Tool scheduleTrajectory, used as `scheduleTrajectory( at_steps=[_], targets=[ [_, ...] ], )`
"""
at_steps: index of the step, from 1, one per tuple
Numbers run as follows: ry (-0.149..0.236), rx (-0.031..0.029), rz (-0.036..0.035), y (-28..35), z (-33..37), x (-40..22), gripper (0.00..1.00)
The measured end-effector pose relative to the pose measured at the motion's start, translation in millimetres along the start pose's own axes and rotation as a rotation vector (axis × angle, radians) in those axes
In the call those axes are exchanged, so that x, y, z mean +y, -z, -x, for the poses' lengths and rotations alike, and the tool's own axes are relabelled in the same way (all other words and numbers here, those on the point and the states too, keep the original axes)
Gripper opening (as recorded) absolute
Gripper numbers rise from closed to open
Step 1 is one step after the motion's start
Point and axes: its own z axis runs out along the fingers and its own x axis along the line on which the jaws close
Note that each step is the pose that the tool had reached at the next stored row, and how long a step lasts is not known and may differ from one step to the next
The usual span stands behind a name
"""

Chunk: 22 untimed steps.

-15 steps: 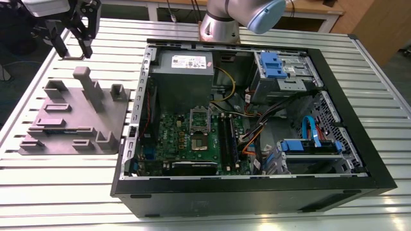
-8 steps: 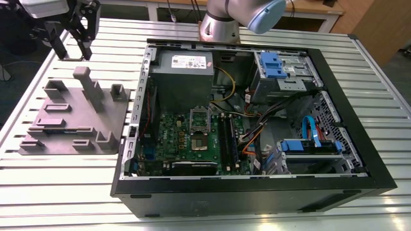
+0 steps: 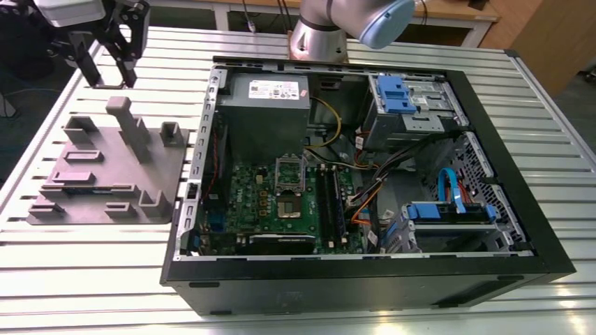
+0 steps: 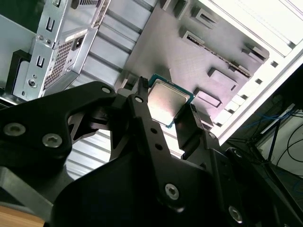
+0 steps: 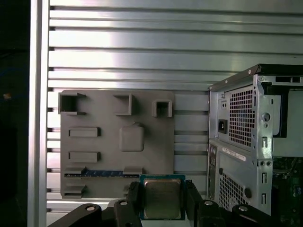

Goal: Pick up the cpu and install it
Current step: 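Pick up the cpu and move it towards the insertion slot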

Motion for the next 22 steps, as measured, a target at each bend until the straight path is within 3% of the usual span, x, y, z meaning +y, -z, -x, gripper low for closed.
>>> scheduleTrajectory(
  at_steps=[13, 22],
  targets=[
    [0.000, 0.0000, 0.0000, -0.1, 9.3, 0.0, 0.47],
    [0.000, 0.0000, 0.0000, -0.1, 9.9, -0.1, 0.47]
  ],
)
